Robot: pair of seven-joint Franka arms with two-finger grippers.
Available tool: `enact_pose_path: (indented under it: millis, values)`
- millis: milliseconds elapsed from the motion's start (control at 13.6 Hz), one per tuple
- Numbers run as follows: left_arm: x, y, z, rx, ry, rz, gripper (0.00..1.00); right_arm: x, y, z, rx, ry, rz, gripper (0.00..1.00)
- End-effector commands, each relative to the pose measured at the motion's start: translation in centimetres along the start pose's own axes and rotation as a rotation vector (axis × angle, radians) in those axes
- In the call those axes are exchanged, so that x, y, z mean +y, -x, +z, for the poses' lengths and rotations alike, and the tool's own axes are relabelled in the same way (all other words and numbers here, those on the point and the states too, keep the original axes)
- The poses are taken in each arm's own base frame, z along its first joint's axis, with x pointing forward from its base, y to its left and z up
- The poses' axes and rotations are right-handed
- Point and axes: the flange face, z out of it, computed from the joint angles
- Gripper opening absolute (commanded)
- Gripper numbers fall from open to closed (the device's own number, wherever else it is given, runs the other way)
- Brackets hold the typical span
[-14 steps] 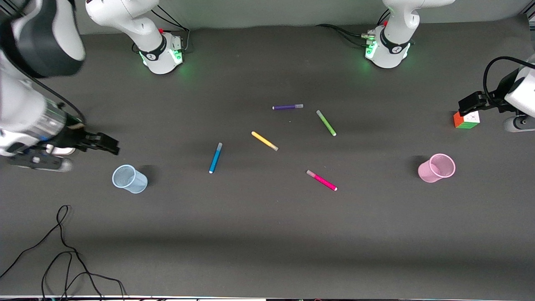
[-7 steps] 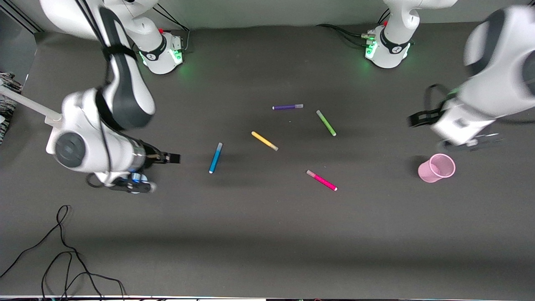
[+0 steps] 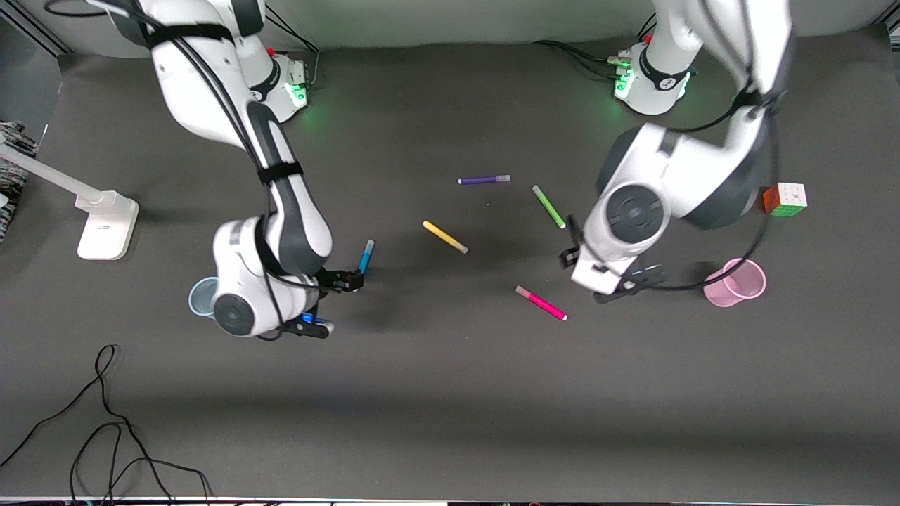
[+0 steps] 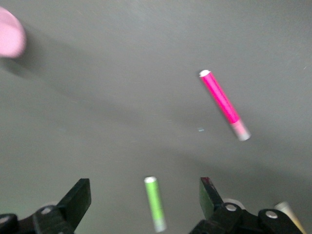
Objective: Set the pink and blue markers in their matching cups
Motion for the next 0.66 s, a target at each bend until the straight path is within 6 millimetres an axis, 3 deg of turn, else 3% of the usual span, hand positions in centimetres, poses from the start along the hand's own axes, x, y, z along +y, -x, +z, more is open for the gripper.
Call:
enact_pose_path:
  millis: [0,148,443,590]
  values:
    - [3.9,-1.7,1.8,-0.086,0.096,-0.193,0.99,-1.2,-1.8,4.6,-0.063,-0.004,0.024,0.98]
    - [5.8,-3.0,4.5,-0.133,0.109,-0.267,0.99,-1.5,-2.0,5.9,-0.080,0.004,0.020,0.89]
    - [7.5,-4.4,9.0,-0.110,0.175,-0.316,0.99,-1.1,-2.7,5.5,-0.071,0.002,0.025,0.49]
    - [8.3,-4.0,10.5,-0.106,0.178,-0.318,0.99,-1.1,-3.5,5.0,-0.057,-0.004,0.032,0.46]
